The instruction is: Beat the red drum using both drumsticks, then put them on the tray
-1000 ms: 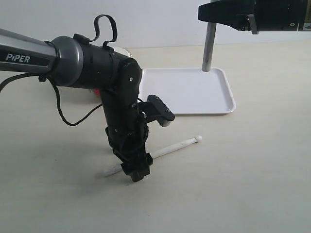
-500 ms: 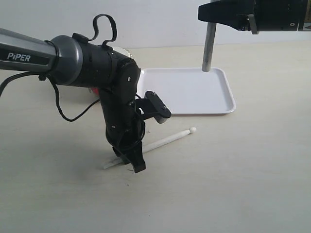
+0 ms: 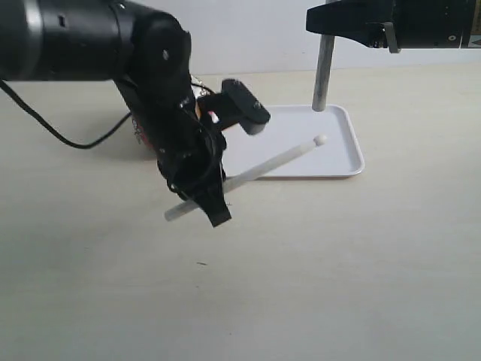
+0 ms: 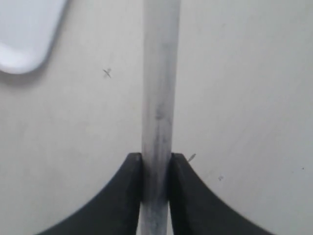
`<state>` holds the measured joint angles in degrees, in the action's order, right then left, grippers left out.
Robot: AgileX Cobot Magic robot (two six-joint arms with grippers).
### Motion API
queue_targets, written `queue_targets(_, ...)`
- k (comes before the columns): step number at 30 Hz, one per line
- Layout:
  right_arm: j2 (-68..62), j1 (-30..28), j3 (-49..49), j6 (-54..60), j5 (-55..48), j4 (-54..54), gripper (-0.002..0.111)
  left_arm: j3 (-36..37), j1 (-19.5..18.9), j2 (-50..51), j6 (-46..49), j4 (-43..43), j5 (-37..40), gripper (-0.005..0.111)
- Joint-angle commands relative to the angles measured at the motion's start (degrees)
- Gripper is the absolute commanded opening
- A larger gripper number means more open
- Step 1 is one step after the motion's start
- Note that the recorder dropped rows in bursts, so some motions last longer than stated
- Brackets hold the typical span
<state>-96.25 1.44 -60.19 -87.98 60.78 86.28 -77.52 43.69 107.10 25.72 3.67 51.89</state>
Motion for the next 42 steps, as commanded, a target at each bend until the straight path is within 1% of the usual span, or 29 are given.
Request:
queue_targets(1, 0.46, -0.13, -0.44, 0.42, 0.46, -0.20, 0.000, -0.02, -2.34, -5.94, -2.12, -0.32, -1.37, 0.000)
queue_targets(5, 0.46, -0.13, -0.44, 0.42, 0.35, -0.19, 0.000, -0.02, -6.44, -8.14, -7.87, -0.22, -3.08, 0.000)
queue_targets(8, 0.46, -0.13, -0.44, 0.42, 0.35, 0.75, 0.000, 0.10, -9.63, -8.40, -9.26, -0.07, -3.97, 0.000)
queue_targets(13, 0.46, -0.13, -0.44, 0.27, -0.75, 3.05, 0.000, 3.18, -12.88, -8.60, -9.04, 0.02, -10.11, 0.000)
queue_targets(16, 0.46, -0.13, -0.44, -0.88, -3.49, 3.89, 0.000, 5.39, -14.78, -8.71, -7.32, -0.12, -14.92, 0.000)
queue_targets(18, 0.46, -0.13, -0.44, -3.11, -5.61, 5.83, 0.000, 5.37, -16.47, -8.85, -6.61, -0.12, -16.59, 0.000)
queue_targets(20, 0.46, -0.13, -0.44, -5.38, -7.06, 8.64, 0.000, 5.37, -17.84, -9.41, -6.61, -0.12, -16.02, 0.000)
queue_targets(22, 0.46, -0.13, -1.02, -10.26, -8.54, 13.55, 0.000, 5.37, -19.19, -10.03, -6.75, -0.12, -14.53, 0.000)
queue_targets(24, 0.46, -0.13, -1.69, -14.88, -9.06, 13.67, 0.000, 5.37, -20.51, -11.02, -6.87, -0.01, -11.98, 0.000)
queue_targets(28, 0.46, 0.84, -2.14, -15.68, -10.41, 13.67, 0.000, 5.37, -22.60, -12.23, -7.51, -0.01, -8.34, 0.000)
queue_targets(31, 0.46, 3.72, -3.94, -15.56, -16.23, 13.67, 0.000, 5.37, -23.71, -12.39, -8.23, -0.01, -8.44, 0.000)
queue_targets(34, 0.46, 7.65, -6.75, -12.13, -19.75, 13.67, 0.000, 5.37, -23.73, -12.39, -8.23, -0.29, -8.53, 0.000)
queue_targets(36, 0.46, 10.75, -9.15, -11.08, -24.36, 13.67, 0.000, 5.37, -23.73, -12.39, -8.23, -0.26, -8.18, 0.000)
queue_targets(38, 0.46, 13.87, -11.24, -9.05, -33.49, 13.67, 0.000, 5.37, -23.73, -12.39, -8.23, -0.26, -8.08, 0.000)
queue_targets(42, -1.41, 18.73, -14.99, 6.38, -53.85, 13.67, 0.000, 5.37, -23.73, -12.39, -8.23, -0.26, -7.59, 0.000)
